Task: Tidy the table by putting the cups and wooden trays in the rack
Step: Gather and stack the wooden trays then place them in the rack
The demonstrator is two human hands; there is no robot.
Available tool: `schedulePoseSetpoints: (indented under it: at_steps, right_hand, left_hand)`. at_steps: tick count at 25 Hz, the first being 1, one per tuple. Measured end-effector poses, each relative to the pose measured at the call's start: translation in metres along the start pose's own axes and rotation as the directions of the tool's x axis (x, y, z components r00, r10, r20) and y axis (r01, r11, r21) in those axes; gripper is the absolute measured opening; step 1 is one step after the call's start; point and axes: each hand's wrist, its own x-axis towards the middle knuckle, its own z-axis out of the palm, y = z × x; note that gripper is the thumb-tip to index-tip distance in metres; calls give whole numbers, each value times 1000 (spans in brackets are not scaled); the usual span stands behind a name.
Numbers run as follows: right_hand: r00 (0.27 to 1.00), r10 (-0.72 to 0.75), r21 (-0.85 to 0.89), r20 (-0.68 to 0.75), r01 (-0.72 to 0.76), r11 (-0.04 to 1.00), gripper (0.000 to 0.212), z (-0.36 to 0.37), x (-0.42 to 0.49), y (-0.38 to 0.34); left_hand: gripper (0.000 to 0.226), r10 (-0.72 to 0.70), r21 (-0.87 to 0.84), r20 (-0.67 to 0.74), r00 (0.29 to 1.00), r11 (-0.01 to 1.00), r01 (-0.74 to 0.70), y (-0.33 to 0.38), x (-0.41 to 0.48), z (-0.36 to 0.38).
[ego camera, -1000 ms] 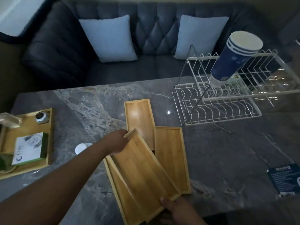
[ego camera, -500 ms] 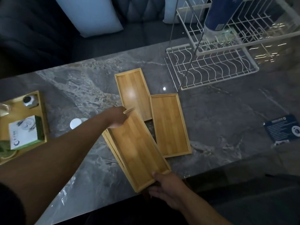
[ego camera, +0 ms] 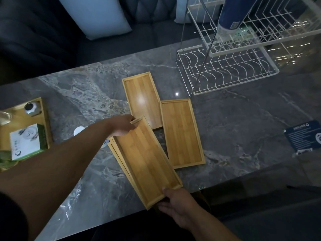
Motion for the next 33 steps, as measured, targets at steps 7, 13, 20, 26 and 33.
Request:
schedulePoseSetpoints:
  at_steps: [7,13,20,26,33]
  right_hand:
    - [1000,-15,78,20,14,997,7,-5,2,5]
    - [994,20,125,105,-34,992,15,-10,0,8]
    - [982,21,105,188,-41,994,14,-22,-13,-5]
    - [988,-154,61,24,152,987,20,-39,-37,-39]
    - [983,-179,239,35,166,957,33,-75,-31,-78]
  left_hand:
    - [39,7,-145,133,991,989,13,-3,-4,-9]
    - [49,123,-74,161,979,991,-112,5,-13,-20]
    - [40,204,-64,112,973,978,-197,21,-33,-44]
    - [40,239,-124,21,971,964,-235,64,-32,-75]
    - [19,277,-175,42,960,948,-266,129,5,-76]
